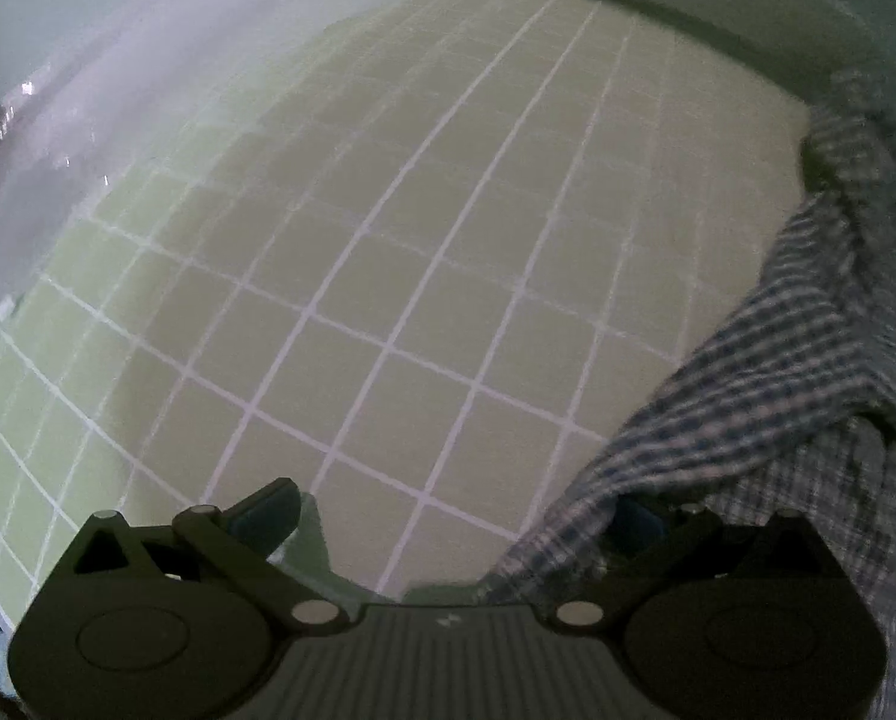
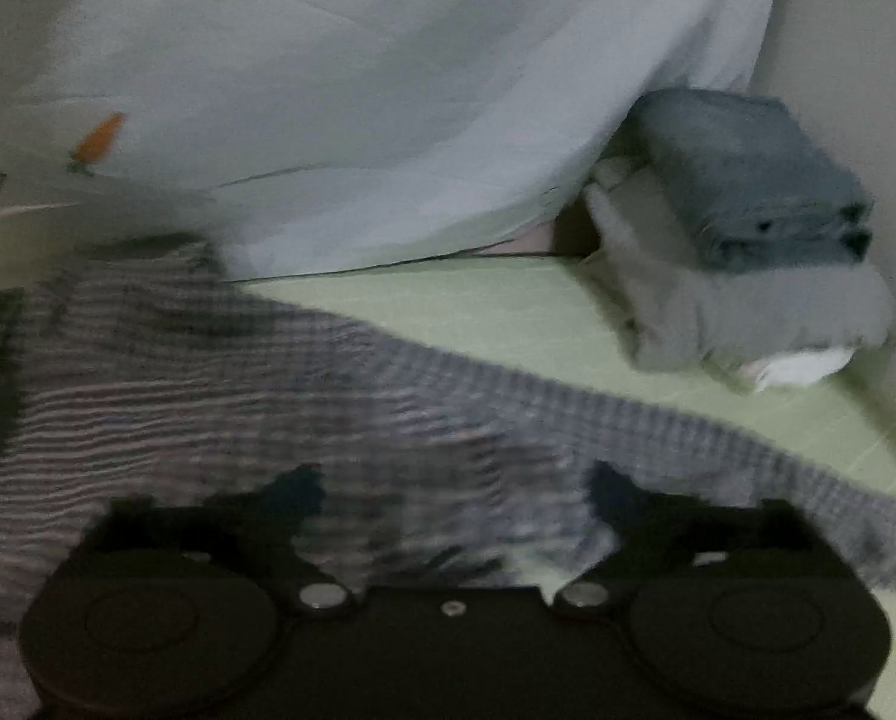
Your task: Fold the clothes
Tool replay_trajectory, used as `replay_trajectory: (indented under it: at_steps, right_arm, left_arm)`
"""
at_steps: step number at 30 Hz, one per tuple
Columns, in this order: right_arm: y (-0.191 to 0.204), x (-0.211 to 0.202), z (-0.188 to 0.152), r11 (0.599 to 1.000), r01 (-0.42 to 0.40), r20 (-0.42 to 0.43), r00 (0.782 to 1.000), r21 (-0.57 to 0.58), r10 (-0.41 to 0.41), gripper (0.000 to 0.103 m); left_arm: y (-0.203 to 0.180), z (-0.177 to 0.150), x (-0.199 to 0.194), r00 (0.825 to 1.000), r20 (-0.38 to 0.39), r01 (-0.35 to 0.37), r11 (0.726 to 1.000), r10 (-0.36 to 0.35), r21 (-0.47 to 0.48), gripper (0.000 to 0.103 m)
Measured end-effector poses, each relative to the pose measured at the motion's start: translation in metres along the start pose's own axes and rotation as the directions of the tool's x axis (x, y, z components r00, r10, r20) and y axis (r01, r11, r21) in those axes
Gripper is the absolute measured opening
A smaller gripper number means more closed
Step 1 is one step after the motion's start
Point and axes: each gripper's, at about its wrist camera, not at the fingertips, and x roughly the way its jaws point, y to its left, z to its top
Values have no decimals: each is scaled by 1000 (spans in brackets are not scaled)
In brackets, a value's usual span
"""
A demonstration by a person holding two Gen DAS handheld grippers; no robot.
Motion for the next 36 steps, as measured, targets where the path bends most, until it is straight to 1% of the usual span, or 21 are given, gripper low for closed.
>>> replay_trajectory:
  at_steps: [2,6,8,10,12,15,18,21,23,27,31,36]
  right_arm:
    - [2,-3,-8,1000,-12,-13,1000,20,12,103]
    - [22,-16,-25,996,-83,-44,995,26,84,103]
    - [34,-23,-33,992,-120,-65,990,37,122,103]
    - [49,-33,-41,988,-150,-72,986,27,152,103]
    - [68,-47,-50,983,-181,-77,980,10,181,103]
    - [96,-70,-65,980,-201,-83,976,-6,199,103]
    - [129,-94,-82,980,-197,-79,978,-22,195,103]
    - [162,-115,-98,985,-171,-95,980,19,172,103]
    - [187,-130,-109,984,-174,-92,980,36,176,103]
    - [249,-160,-130,984,-180,-85,980,13,180,103]
    - [302,-184,-145,985,-171,-63,983,9,171,103]
    - [347,-196,-158,988,-153,-105,983,-31,149,103]
  left_arm:
    - [0,-9,-13,999,43,5,1000,-6,8,103]
    - [5,-28,-36,993,114,12,1000,-12,3,103]
    - [16,-36,-44,991,135,9,1000,-8,-10,103]
    - [30,-47,-50,989,149,11,1000,-7,-26,103]
    - [43,-55,-52,989,145,18,999,-11,-46,103]
    - [70,-56,-46,991,130,42,997,-34,-61,103]
    - [94,-49,-39,989,129,69,998,-69,4,103]
    - [121,-41,-37,990,114,74,994,-83,78,103]
    - [142,-32,-35,986,114,107,987,-120,118,103]
    - [174,-8,-26,982,116,126,971,-152,205,103]
    - [199,5,-21,977,106,152,955,-184,253,103]
    - [220,10,-14,977,77,171,940,-201,294,103]
